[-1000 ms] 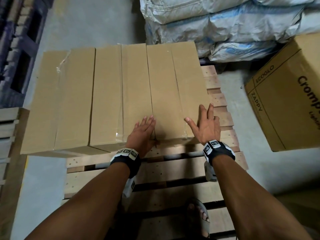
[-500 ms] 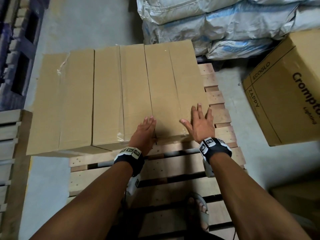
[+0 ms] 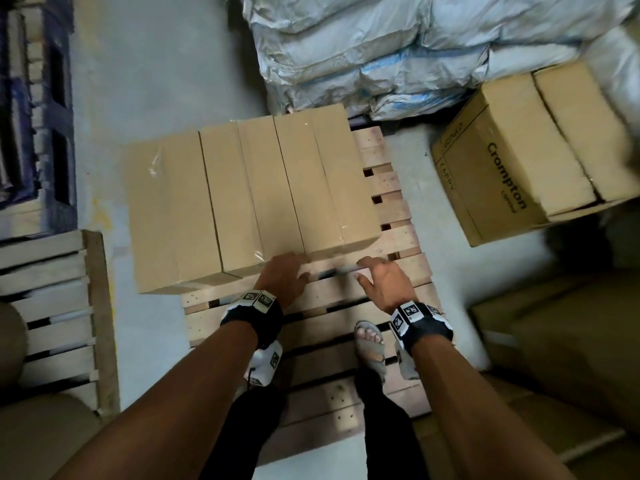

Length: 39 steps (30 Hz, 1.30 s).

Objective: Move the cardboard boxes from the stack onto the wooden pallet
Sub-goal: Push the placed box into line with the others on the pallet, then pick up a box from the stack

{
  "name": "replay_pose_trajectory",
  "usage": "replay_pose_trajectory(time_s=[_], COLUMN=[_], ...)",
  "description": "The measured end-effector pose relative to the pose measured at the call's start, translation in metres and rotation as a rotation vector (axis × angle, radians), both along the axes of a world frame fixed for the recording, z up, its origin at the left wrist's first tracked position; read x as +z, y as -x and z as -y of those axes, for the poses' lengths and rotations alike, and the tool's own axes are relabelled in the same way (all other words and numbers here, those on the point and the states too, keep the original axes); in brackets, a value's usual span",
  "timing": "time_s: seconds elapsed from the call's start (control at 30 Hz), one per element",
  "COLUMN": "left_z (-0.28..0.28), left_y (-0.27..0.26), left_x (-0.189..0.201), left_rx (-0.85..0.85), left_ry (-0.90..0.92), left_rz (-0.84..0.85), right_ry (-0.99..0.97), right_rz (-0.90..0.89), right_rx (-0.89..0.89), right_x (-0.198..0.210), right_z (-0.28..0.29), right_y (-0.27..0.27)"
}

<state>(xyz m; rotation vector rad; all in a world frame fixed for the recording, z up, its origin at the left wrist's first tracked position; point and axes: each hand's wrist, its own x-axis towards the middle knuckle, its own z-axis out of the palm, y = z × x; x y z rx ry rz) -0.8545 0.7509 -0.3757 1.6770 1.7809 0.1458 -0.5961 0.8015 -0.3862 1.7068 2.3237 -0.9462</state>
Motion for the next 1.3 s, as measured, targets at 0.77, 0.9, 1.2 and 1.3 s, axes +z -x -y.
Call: replay_pose_trajectory(time_s=[0.77, 0.9, 1.2, 1.3], left_z=[0.260, 0.318, 0.511, 0.543], left_y=[-0.100, -0.133, -0.236, -0.272], left_x=[0.257, 0.234, 0.228, 0.239], left_rx=[-0.470, -0.525, -0.879, -1.024], left_ry=[0.093, 0.098, 0.134, 0.131], left_rz=[0.098, 0.072, 0.089, 0.075], right_ry=[-0.077, -0.088, -0.149, -0.167], right_rz=[-0.160, -0.216, -0.215, -0.219], right_rx=[-0.564, -0.671, -1.015, -1.118], right_x=[0.243, 0.205, 0.184, 0.195], right_z=[0.392, 0.491, 0.732, 0.777], right_y=[-0.068, -0.092, -0.164, -0.182])
